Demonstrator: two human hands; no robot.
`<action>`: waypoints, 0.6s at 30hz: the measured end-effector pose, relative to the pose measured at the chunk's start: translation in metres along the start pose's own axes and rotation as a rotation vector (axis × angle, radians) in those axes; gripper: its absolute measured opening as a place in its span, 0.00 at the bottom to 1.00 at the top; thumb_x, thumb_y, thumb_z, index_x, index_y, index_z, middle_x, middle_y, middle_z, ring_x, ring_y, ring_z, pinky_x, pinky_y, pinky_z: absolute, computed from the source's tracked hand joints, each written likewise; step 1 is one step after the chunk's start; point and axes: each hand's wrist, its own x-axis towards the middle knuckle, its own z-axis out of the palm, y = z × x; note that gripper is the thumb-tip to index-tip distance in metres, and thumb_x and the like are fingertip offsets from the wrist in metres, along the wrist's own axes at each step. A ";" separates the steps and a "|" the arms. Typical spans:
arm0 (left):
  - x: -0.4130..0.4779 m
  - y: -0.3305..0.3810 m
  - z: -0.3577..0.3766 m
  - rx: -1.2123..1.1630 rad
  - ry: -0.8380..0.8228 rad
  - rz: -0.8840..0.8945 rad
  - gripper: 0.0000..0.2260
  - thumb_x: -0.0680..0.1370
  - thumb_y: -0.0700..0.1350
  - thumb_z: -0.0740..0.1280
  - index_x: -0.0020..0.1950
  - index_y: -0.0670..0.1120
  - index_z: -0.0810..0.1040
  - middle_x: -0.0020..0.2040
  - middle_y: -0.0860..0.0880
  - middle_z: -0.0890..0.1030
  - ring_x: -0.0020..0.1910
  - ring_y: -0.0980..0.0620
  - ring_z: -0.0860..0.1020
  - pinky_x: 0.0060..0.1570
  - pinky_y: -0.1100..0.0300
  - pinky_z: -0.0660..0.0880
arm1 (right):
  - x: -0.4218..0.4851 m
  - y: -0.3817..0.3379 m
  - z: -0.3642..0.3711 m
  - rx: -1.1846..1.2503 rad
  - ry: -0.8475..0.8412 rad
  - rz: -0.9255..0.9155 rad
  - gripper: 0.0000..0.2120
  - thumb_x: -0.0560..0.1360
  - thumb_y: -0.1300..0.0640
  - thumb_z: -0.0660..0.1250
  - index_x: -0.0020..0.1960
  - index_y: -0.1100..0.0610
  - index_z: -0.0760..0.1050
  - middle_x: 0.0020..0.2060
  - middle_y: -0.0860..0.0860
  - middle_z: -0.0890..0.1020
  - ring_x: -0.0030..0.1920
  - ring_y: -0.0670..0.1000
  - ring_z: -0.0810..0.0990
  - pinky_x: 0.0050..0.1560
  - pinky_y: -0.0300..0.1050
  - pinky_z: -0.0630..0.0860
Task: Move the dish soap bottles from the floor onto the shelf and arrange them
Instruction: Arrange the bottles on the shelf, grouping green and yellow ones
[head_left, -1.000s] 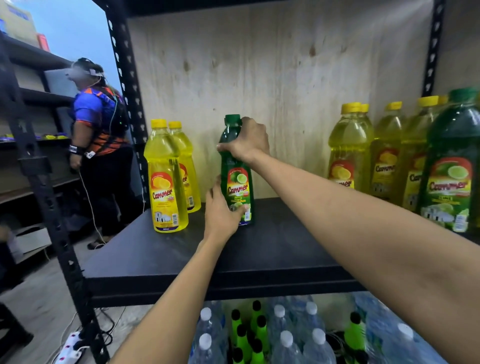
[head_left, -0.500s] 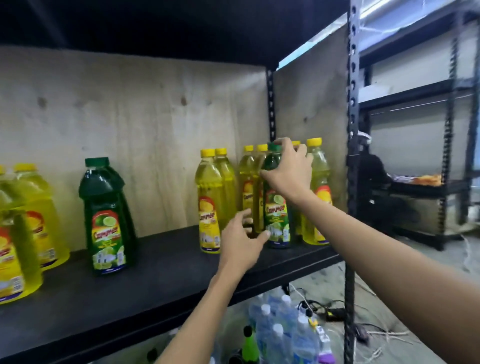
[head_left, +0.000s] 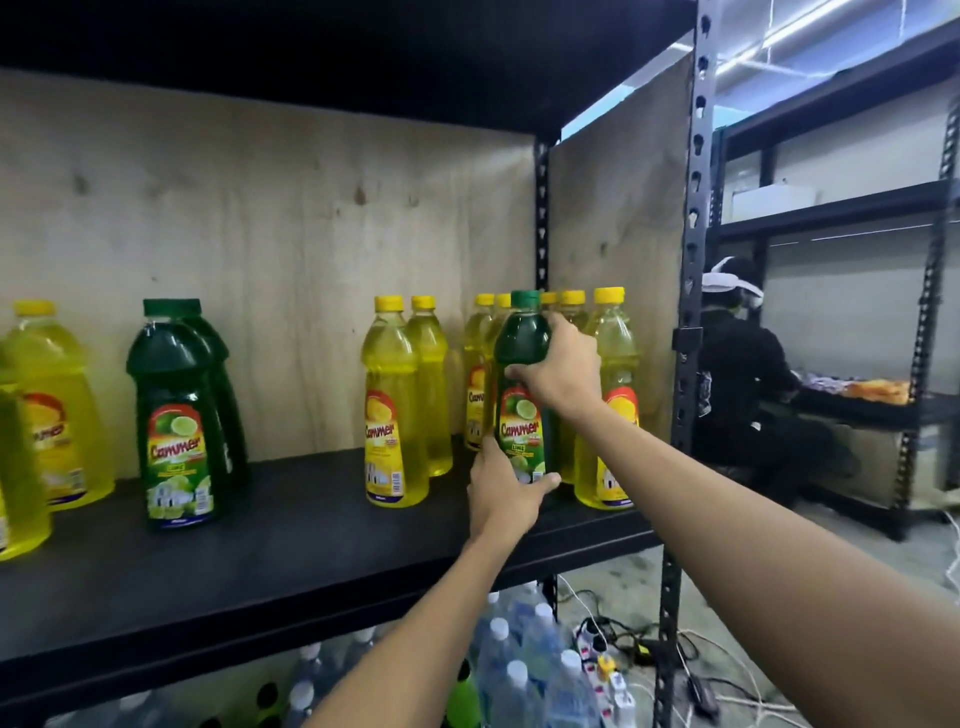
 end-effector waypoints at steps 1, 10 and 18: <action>-0.004 0.001 -0.002 0.008 0.017 0.005 0.39 0.66 0.52 0.80 0.71 0.48 0.65 0.66 0.47 0.74 0.65 0.45 0.74 0.65 0.47 0.72 | -0.005 -0.003 -0.003 0.017 -0.001 -0.016 0.38 0.64 0.58 0.81 0.71 0.57 0.70 0.61 0.54 0.81 0.62 0.55 0.79 0.57 0.46 0.77; -0.049 -0.023 -0.086 0.093 0.210 0.068 0.41 0.67 0.57 0.78 0.73 0.47 0.62 0.65 0.49 0.74 0.66 0.46 0.73 0.66 0.48 0.70 | -0.052 -0.072 0.005 0.115 -0.035 -0.152 0.36 0.64 0.54 0.81 0.69 0.56 0.73 0.57 0.52 0.83 0.58 0.52 0.81 0.52 0.38 0.74; -0.065 -0.073 -0.215 0.196 0.395 -0.010 0.41 0.66 0.57 0.78 0.72 0.45 0.64 0.62 0.47 0.76 0.64 0.46 0.74 0.63 0.49 0.71 | -0.089 -0.174 0.081 0.279 -0.158 -0.223 0.31 0.63 0.54 0.80 0.65 0.55 0.76 0.53 0.50 0.85 0.48 0.45 0.80 0.47 0.35 0.77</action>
